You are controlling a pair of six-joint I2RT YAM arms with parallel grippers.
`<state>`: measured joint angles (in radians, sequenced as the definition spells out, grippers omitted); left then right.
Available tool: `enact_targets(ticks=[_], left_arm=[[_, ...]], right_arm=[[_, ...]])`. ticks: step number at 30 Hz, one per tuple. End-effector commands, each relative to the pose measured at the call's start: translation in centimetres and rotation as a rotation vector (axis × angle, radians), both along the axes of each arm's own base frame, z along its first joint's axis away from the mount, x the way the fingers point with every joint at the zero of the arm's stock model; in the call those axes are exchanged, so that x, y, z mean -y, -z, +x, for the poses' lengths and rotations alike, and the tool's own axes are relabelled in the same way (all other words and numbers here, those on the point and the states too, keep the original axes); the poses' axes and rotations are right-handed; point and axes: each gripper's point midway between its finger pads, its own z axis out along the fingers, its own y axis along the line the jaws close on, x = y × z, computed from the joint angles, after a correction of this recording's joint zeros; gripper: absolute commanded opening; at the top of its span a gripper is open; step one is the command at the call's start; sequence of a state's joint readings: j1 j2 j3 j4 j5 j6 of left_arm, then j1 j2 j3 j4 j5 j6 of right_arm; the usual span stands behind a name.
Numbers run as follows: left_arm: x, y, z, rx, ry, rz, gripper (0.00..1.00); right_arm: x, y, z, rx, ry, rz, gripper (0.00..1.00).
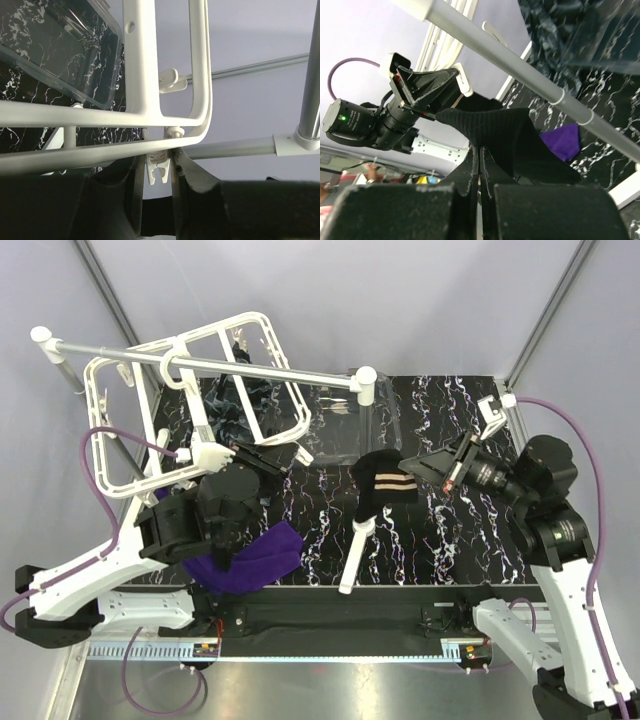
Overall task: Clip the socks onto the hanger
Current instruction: Place the sock in the bin.
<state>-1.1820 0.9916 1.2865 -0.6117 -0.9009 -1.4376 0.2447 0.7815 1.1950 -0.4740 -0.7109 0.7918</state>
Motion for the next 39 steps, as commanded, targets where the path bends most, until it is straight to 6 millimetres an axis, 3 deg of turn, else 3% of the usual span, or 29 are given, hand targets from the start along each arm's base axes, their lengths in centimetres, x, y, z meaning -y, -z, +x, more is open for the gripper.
enact_targets(ticks=[1, 3, 5, 6, 7, 13, 16, 20, 21, 23, 24, 25, 27, 28, 30, 31, 33, 34, 37, 39], left_arm=[[0.6, -1.2, -0.4, 0.017, 0.037, -0.067, 0.0], [0.6, -1.1, -0.3, 0.014, 0.035, -0.06, 0.0], [0.5, -0.8, -0.4, 0.009, 0.031, -0.052, 0.0], [0.4, -0.7, -0.3, 0.008, 0.027, -0.048, 0.0], [0.4, -0.6, -0.3, 0.007, 0.025, -0.045, 0.0], [0.2, -0.8, -0.3, 0.017, 0.025, -0.029, 0.0], [0.4, -0.8, -0.3, 0.02, 0.031, -0.028, 0.0], [0.8, -0.5, -0.3, 0.016, 0.041, -0.027, 0.0], [0.8, -0.3, -0.3, 0.014, 0.041, -0.022, 0.0], [0.7, -0.1, -0.4, 0.013, 0.042, -0.027, 0.0], [0.6, 0.1, -0.3, 0.012, 0.036, -0.022, 0.0], [0.5, 0.1, -0.4, 0.013, 0.035, -0.025, 0.0], [0.4, 0.2, -0.4, 0.013, 0.034, -0.023, 0.0], [0.3, 0.2, -0.4, 0.013, 0.033, -0.022, 0.0], [0.1, 0.3, -0.4, 0.012, 0.025, -0.016, 0.0], [0.0, 0.2, -0.4, 0.013, 0.025, -0.019, 0.0], [-0.2, 0.2, -0.4, 0.015, 0.018, -0.018, 0.0], [-0.3, 0.1, -0.4, 0.017, 0.015, -0.021, 0.0], [-0.7, 0.0, -0.4, 0.022, 0.003, -0.022, 0.0], [-1.0, 0.1, -0.3, 0.024, -0.009, -0.018, 0.0]], right_arm=[[-0.8, -1.8, -0.2, 0.061, -0.029, 0.045, 0.0], [0.3, -2.3, 0.2, 0.09, 0.051, -0.005, 0.0], [2.3, -2.1, 2.1, 0.143, 0.193, -0.134, 0.0], [3.3, -2.2, 1.8, 0.13, 0.24, -0.192, 0.0], [5.1, -2.0, 3.1, 0.154, 0.346, -0.263, 0.0], [11.8, -1.2, 5.9, 0.175, 0.685, -0.515, 0.0], [12.7, -0.5, 9.0, 0.181, 0.755, -0.596, 0.0], [11.1, 0.0, 14.4, 0.179, 0.752, -0.59, 0.0], [10.5, -1.1, 15.8, 0.211, 0.759, -0.549, 0.0], [9.4, 0.1, 19.2, 0.152, 0.765, -0.511, 0.0], [9.4, -0.8, 20.6, 0.165, 0.787, -0.467, 0.0], [8.8, 0.8, 22.8, 0.103, 0.794, -0.436, 0.0], [8.2, 1.2, 25.4, 0.069, 0.82, -0.363, 0.0], [7.6, 3.5, 27.5, -0.026, 0.837, -0.316, 0.0], [6.5, 4.9, 29.8, -0.085, 0.833, -0.251, 0.0], [5.6, 7.6, 31.6, -0.18, 0.837, -0.201, 0.0], [4.5, 9.6, 33.3, -0.249, 0.83, -0.151, 0.0], [4.3, 12.2, 34.5, -0.344, 0.865, -0.105, 0.0], [3.9, 17.4, 36.0, -0.504, 0.928, -0.021, 0.0], [2.4, 19.1, 36.6, -0.543, 0.915, 0.01, 0.0]])
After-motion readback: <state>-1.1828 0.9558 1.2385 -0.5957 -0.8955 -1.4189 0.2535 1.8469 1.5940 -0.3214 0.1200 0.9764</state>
